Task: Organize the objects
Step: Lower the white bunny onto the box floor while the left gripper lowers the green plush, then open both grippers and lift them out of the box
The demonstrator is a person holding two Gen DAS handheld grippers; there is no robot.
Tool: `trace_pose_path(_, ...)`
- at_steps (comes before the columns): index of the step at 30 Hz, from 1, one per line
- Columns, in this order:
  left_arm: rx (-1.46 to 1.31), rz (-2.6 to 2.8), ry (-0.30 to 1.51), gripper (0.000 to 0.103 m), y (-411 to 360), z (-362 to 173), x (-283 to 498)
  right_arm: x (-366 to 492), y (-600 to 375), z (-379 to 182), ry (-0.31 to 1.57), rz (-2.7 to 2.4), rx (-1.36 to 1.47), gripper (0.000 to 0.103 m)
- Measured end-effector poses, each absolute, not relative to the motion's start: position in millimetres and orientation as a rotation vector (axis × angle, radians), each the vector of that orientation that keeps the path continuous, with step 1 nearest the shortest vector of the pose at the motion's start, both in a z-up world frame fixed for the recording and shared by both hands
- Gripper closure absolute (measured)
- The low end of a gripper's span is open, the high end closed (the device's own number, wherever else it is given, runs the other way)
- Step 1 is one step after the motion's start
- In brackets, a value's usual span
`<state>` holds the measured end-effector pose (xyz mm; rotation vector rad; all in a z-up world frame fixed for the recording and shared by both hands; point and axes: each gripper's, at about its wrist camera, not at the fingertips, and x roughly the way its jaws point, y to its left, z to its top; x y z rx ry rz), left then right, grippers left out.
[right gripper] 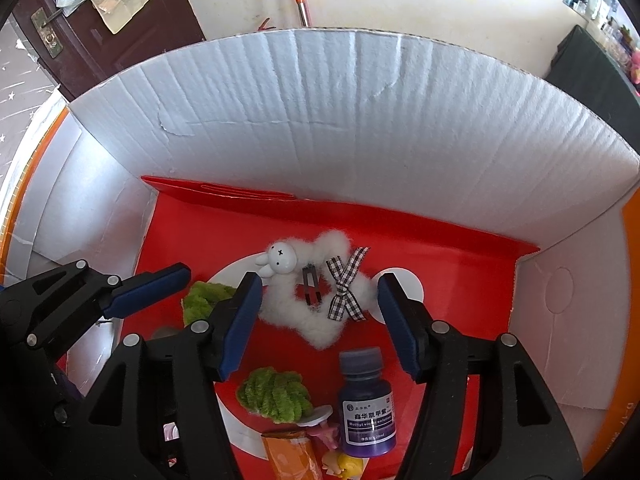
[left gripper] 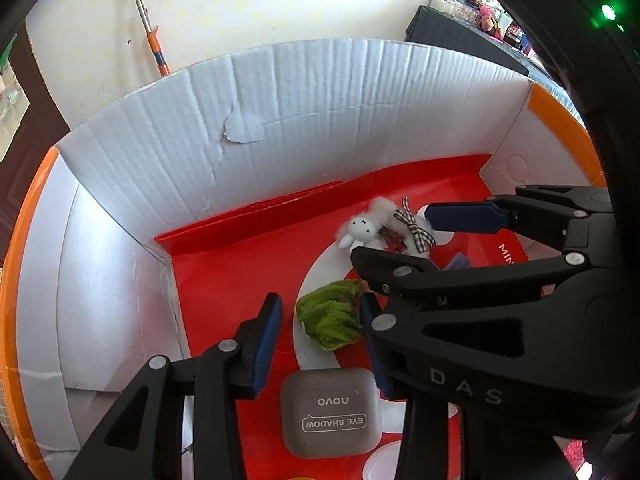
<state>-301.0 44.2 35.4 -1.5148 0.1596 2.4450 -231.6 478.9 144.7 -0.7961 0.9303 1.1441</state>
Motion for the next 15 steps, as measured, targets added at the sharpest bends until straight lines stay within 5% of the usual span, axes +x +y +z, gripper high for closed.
trace_pose_path(15, -1.492, 2.460, 0.147, 0.060, 45.8, 45.8, -291.2, -236.7, 480.9, 157.7, 0.895, 1.152, -0.783, 0.044)
